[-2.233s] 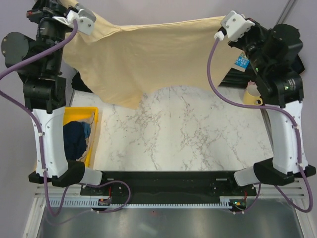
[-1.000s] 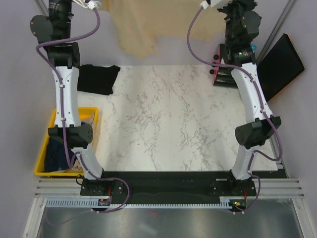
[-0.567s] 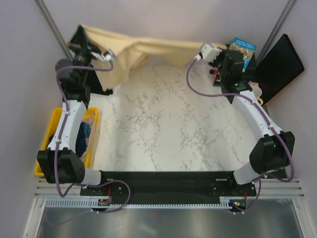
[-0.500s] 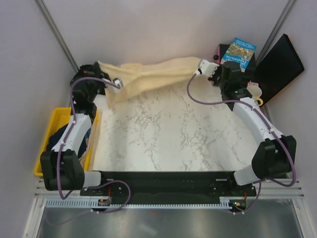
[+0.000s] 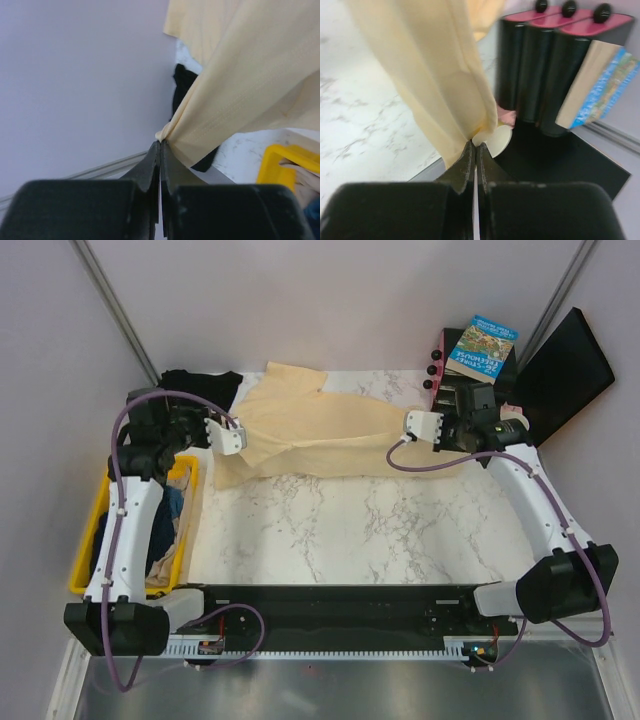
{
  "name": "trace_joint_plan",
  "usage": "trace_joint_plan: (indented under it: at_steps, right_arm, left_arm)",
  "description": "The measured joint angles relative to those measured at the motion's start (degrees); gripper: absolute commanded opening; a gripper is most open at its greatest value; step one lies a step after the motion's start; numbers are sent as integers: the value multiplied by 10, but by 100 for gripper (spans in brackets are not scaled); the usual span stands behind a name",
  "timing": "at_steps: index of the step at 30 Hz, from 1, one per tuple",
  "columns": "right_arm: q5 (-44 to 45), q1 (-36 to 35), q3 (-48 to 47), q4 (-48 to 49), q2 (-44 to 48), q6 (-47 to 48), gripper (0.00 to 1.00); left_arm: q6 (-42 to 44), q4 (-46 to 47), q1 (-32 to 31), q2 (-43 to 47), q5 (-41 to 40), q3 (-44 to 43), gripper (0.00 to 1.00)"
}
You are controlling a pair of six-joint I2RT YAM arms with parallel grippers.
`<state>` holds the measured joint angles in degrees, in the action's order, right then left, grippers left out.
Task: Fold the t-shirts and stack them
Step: Flatten out the tshirt
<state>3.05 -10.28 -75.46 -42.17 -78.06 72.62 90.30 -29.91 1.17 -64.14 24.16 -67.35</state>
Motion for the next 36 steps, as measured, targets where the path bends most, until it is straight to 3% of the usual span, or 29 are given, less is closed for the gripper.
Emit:
trace_joint_plan:
  at_steps: [4, 12, 19, 30, 36]
  right_arm:
    - [-19, 0, -2, -90, -3, 28, 0]
    - [-37, -1, 18, -160, -7, 65, 0]
    - [-41, -1, 74, -199, 14, 123, 0]
    - [-60, -1, 187, -223, 186, 180, 0]
    - [-84, -2, 261, -198, 266, 169, 0]
  left_arm:
    - [2, -184, 0, -64, -2, -125, 2]
    - [19, -398, 0, -94, -42, -123, 2]
    - [45, -450, -1, -105, -61, -120, 2]
    - [68, -465, 0, -89, -115, -137, 2]
    - [54, -469, 11, -21, -76, -91, 2]
